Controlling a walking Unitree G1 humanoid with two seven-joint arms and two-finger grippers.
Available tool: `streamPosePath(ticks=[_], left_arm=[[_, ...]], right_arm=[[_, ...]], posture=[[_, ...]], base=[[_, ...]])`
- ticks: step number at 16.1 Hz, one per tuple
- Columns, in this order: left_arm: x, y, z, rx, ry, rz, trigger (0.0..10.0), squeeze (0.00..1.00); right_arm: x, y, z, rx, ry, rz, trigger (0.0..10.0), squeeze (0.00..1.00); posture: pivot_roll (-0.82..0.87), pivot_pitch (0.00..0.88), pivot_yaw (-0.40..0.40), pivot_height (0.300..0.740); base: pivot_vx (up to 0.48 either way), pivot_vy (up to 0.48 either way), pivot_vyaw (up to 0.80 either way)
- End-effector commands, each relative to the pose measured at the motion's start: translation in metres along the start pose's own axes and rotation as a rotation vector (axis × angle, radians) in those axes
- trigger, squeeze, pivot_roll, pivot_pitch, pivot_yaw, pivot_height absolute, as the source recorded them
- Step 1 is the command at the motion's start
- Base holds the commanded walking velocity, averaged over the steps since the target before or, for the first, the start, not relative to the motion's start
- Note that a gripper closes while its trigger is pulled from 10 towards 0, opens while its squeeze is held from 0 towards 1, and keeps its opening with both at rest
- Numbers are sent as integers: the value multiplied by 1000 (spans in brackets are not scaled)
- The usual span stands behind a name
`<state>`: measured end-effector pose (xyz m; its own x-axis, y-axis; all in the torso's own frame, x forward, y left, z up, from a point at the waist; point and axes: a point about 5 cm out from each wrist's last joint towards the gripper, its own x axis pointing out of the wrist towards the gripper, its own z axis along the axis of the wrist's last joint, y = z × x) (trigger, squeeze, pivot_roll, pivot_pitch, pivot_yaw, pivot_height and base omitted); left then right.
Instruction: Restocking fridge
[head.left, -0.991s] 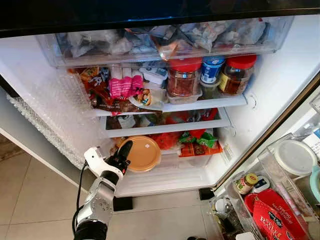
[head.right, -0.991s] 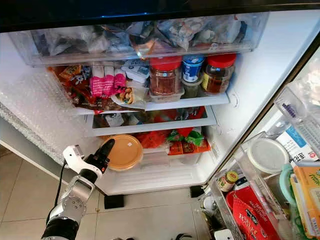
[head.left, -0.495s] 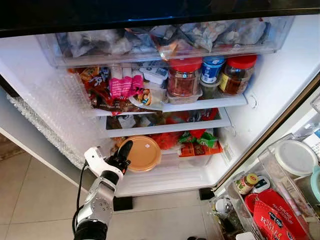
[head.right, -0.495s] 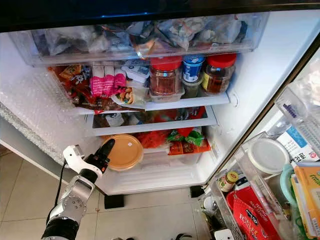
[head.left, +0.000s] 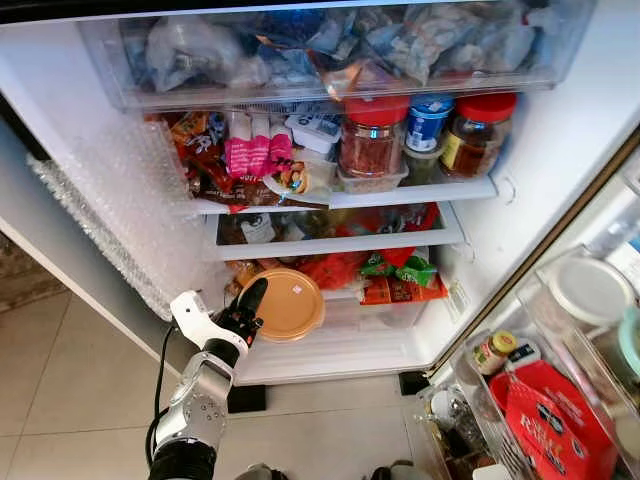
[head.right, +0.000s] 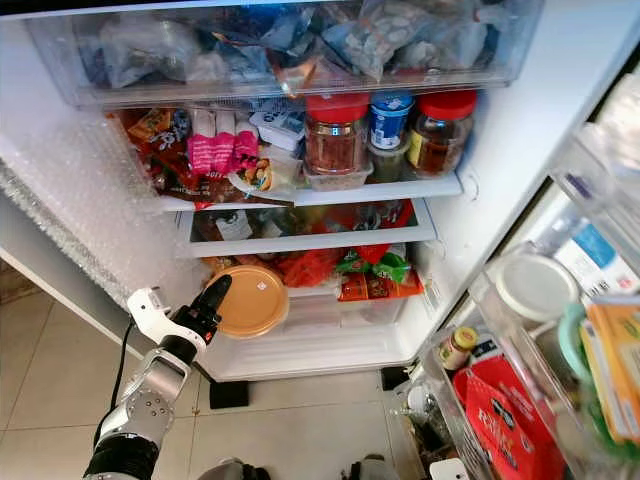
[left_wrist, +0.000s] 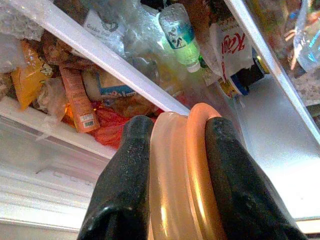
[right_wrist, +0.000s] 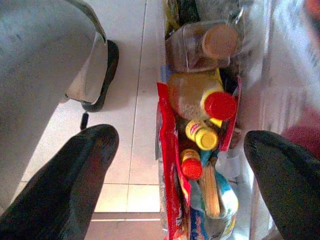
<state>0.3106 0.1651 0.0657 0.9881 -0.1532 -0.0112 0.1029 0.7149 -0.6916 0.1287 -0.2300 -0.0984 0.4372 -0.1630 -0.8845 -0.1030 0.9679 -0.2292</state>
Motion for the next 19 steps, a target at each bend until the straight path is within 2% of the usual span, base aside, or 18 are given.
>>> streamPosePath(ticks=[1, 15, 19], left_arm=[[-1, -1, 0, 13, 8, -13, 10000, 0], [0, -2, 2, 12, -3, -13, 10000, 0], [0, -3, 2, 15, -3, -15, 10000, 0]], right_arm=[[-1, -1, -8, 4, 21, 0, 10000, 0], [-1, -2, -9, 5, 27, -9, 10000, 0], [-1, -2, -8, 14, 6, -2, 10000, 0]], posture=[[-91, 161, 10, 677], [-90, 164, 6, 677], [-90, 163, 6, 664]], base=[[0, 0, 0], [0, 0, 0], [0, 0, 0]])
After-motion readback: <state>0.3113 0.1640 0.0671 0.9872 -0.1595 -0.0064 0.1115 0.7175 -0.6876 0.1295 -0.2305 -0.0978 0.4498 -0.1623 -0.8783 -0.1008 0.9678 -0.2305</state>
